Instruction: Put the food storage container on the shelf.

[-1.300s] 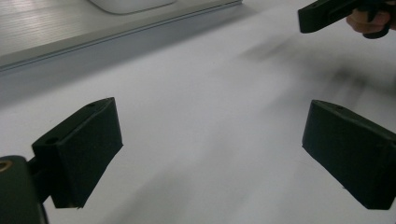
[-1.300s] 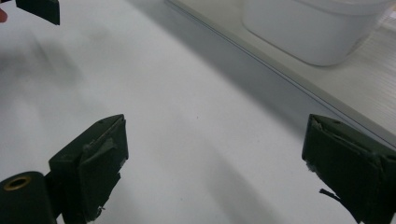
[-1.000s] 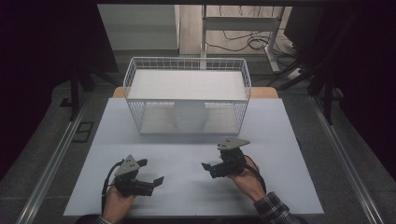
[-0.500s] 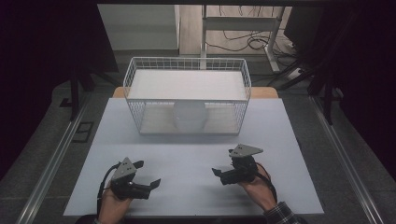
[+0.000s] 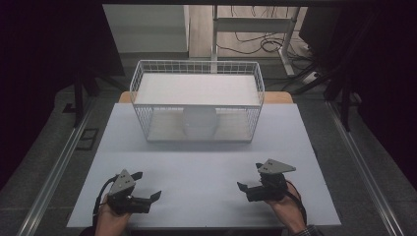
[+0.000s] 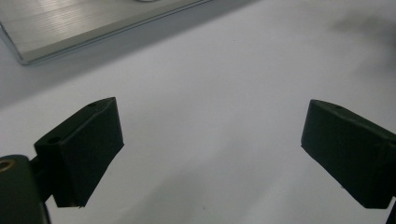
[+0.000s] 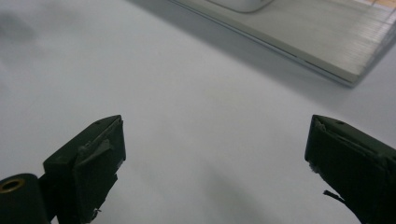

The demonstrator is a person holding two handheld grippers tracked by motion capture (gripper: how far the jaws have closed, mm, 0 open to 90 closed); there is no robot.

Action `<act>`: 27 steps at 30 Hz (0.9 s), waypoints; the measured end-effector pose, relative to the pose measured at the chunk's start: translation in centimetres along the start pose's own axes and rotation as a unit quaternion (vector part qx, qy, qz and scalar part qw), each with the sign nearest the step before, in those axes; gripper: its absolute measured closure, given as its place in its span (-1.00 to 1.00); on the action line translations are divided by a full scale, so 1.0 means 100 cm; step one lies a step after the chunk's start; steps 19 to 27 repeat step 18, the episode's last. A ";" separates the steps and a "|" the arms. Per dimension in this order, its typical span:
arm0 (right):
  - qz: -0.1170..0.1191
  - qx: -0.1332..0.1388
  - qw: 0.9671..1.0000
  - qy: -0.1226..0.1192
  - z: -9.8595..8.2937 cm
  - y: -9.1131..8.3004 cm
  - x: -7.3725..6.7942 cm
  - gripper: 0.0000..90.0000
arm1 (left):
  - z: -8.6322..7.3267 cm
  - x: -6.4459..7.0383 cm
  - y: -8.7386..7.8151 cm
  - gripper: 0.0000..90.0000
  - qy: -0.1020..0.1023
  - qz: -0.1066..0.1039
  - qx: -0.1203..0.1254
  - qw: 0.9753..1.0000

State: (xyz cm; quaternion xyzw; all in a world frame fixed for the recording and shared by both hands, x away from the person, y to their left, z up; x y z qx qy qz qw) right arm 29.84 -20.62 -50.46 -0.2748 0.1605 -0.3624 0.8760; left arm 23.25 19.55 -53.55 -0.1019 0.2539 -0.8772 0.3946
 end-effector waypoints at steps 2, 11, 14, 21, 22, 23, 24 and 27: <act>-0.005 -0.003 1.000 0.002 -0.005 -0.004 0.001 -0.89 | -0.002 -0.001 -0.001 -0.89 -0.002 0.004 -0.001 1.000; -0.009 -0.037 0.999 0.019 -0.029 -0.011 0.004 -0.90 | -0.012 -0.004 -0.001 -0.92 -0.012 0.007 -0.027 1.000; -0.008 -0.057 0.998 0.020 -0.036 -0.009 0.004 -0.92 | -0.014 -0.005 0.001 -0.93 -0.014 0.004 -0.039 0.999; -0.013 -0.070 0.997 0.016 -0.038 -0.006 0.004 -0.93 | -0.014 -0.005 0.001 -0.93 -0.017 0.001 -0.041 0.999; -0.013 -0.070 0.997 0.016 -0.038 -0.006 0.004 -0.93 | -0.014 -0.005 0.001 -0.93 -0.017 0.001 -0.041 0.999; -0.013 -0.070 0.997 0.016 -0.038 -0.006 0.004 -0.93 | -0.014 -0.005 0.001 -0.93 -0.017 0.001 -0.041 0.999; -0.013 -0.070 0.997 0.016 -0.038 -0.006 0.004 -0.93 | -0.014 -0.005 0.001 -0.93 -0.017 0.001 -0.041 0.999; -0.013 -0.070 0.997 0.016 -0.038 -0.006 0.004 -0.93 | -0.014 -0.005 0.001 -0.93 -0.017 0.001 -0.041 0.999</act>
Point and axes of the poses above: each handheld gripper's, and its own axes: y roughly forward along the jaws, z roughly out of its top, x roughly to its right, the point moved 3 cm from there along y, roughly forward along the jaws, and after that the axes turned 7 degrees about y, right-handed, at the moved point
